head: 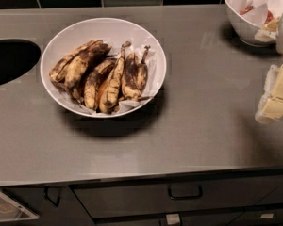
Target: Pick banana from white bowl
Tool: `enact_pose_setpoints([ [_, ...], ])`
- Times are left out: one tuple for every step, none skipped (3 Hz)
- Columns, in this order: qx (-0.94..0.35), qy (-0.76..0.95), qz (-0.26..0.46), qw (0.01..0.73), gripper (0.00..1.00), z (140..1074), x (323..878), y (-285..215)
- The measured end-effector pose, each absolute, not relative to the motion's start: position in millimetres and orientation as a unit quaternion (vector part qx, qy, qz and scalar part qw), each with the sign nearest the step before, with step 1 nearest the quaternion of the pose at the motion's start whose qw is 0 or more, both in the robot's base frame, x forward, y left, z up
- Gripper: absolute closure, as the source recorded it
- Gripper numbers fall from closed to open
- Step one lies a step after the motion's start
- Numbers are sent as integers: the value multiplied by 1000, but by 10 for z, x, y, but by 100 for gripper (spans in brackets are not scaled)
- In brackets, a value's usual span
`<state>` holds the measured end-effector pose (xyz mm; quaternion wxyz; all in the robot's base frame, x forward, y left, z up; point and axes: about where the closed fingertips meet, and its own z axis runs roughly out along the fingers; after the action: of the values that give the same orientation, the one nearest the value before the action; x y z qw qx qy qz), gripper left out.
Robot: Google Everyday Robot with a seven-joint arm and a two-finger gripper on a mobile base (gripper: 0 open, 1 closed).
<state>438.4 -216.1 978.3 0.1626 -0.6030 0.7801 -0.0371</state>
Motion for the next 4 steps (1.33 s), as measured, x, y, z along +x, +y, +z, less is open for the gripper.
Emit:
enact_pose_setpoints([
  [-603, 780, -37, 163, 0, 9785, 4385, -2158],
  [-638, 748, -53, 175, 0, 9916, 4547, -1823],
  [-685, 701, -56, 190, 0, 10058, 4707, -1326],
  [-685, 701, -56, 191, 0, 10061, 4709, -1321],
])
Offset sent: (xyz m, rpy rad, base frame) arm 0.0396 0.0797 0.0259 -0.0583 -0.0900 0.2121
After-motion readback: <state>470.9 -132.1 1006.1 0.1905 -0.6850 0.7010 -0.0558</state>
